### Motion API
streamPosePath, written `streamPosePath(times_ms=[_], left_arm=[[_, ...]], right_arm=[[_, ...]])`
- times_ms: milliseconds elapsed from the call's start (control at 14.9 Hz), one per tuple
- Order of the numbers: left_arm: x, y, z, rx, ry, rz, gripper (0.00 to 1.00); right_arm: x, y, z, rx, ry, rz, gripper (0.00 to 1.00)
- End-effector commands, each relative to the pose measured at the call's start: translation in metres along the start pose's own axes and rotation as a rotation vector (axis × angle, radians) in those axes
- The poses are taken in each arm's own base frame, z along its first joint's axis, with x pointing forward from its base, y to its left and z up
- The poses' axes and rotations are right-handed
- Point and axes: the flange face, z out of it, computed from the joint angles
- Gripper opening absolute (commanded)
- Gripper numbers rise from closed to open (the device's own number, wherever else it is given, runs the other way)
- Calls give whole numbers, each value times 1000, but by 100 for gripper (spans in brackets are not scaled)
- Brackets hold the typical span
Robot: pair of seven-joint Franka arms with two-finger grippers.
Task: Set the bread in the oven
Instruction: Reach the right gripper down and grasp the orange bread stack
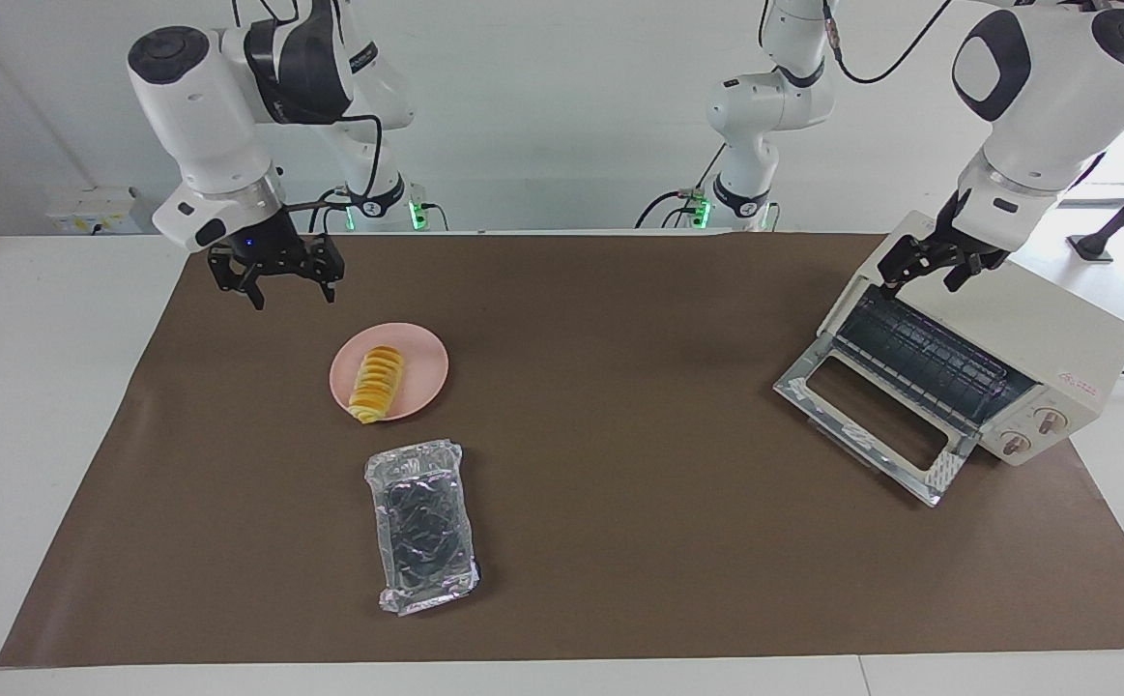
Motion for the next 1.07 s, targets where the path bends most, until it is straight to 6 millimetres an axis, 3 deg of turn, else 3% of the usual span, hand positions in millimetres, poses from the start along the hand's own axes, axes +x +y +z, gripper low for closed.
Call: streamPosePath(times_ms=[0,201,335,469,1005], left_arm=[[-6,-1,-4,-9,-2,-12,100],[-7,-1,-5,-9,-2,-12,100],[-6,-2,-4,-9,-3,-13,100],[-6,-1,-4,-9,-3,-12,100],[-6,-1,-4,-9,-2,-12,100]], right_arm=[[-9,-8,43,3,31,48,100],[-13,-36,83,19,75,96,100],[-11,-52,97,28,88,103,100],[-13,-52,114,34,115,97,100],[-15,-49,136,38,116,106,100]])
